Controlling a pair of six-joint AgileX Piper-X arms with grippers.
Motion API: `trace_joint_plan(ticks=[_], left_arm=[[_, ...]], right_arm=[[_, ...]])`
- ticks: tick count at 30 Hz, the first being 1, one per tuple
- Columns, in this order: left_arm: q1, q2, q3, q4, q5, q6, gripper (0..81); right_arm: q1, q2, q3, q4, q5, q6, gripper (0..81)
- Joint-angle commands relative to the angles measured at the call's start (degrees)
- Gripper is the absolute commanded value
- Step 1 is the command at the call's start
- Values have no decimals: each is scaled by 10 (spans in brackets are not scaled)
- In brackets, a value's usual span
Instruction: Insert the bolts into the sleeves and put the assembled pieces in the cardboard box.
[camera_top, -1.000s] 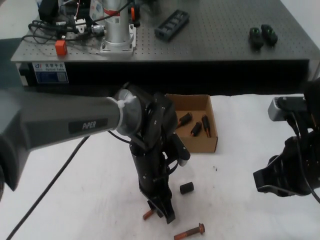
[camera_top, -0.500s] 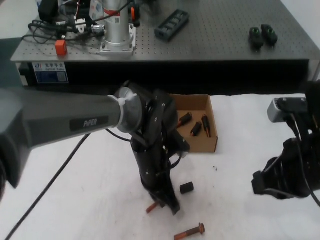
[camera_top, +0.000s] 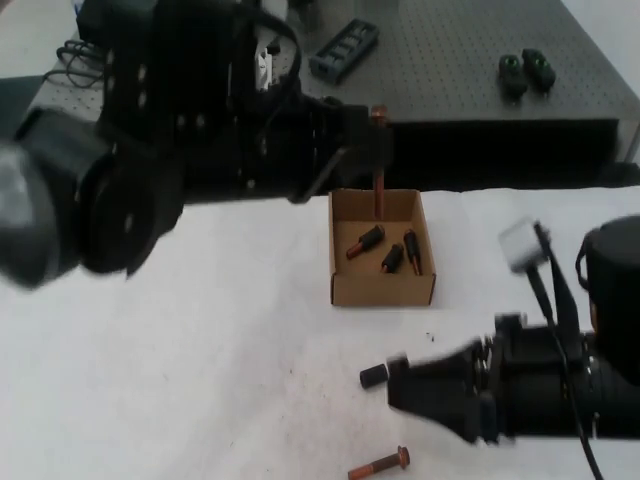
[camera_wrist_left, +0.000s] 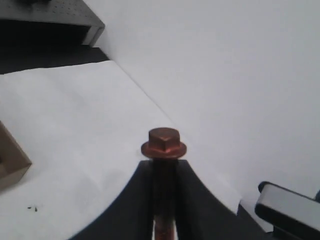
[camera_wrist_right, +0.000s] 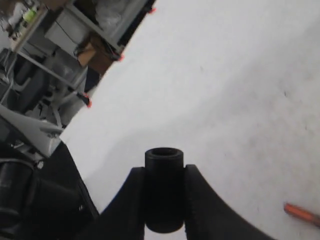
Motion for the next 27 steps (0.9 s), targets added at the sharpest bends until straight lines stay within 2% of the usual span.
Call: trace_joint_plan(ticks=[1,7,13,27], left_arm=[[-1,-12,0,-27,16,-22,6],[-1,-14,1,-27,50,-29,6],[-1,-14,1,-27,89,-28,6],[-1,-14,1,-27,92,-28,6]], right_arm=[[9,4,-1,-108,32,31,15],[8,7,-4,-179,53,30,15],[8,27,-20,-187,54,30,15],[8,29,-29,-230,97,28,15]])
